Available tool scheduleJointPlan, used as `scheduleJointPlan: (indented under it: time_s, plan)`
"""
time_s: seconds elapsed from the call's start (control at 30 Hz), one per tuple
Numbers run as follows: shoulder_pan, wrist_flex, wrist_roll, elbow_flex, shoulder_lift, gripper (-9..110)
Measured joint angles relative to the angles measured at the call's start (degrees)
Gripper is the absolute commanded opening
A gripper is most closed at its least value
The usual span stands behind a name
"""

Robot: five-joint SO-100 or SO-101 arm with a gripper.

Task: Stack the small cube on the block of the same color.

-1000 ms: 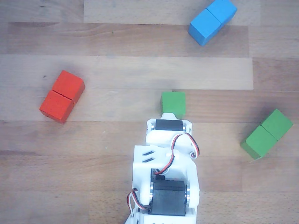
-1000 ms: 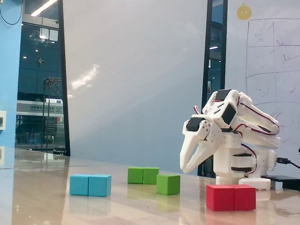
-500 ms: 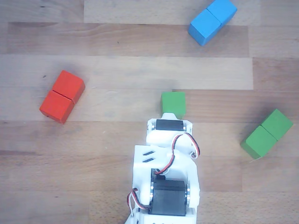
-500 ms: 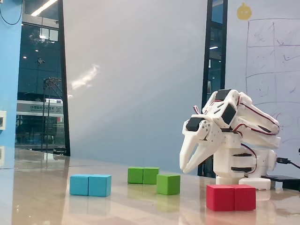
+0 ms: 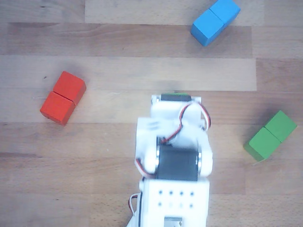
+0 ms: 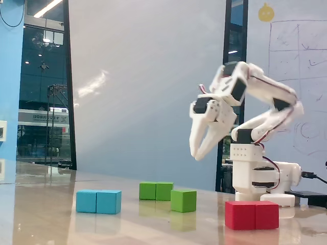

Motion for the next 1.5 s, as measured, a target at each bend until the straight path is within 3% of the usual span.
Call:
scheduleJointPlan:
  time_s: [0.27, 0.5, 0.9, 1.5]
  plan:
    - [0.00, 0.00, 0.00, -12.83, -25.22, 1]
    - [0.00, 0.00, 0.00, -16.00, -36.83, 4]
    - [0.00, 0.00, 0.00, -16.08, -40.52, 24]
    - [0.00, 0.35, 0.00, -16.08, -48.52, 27]
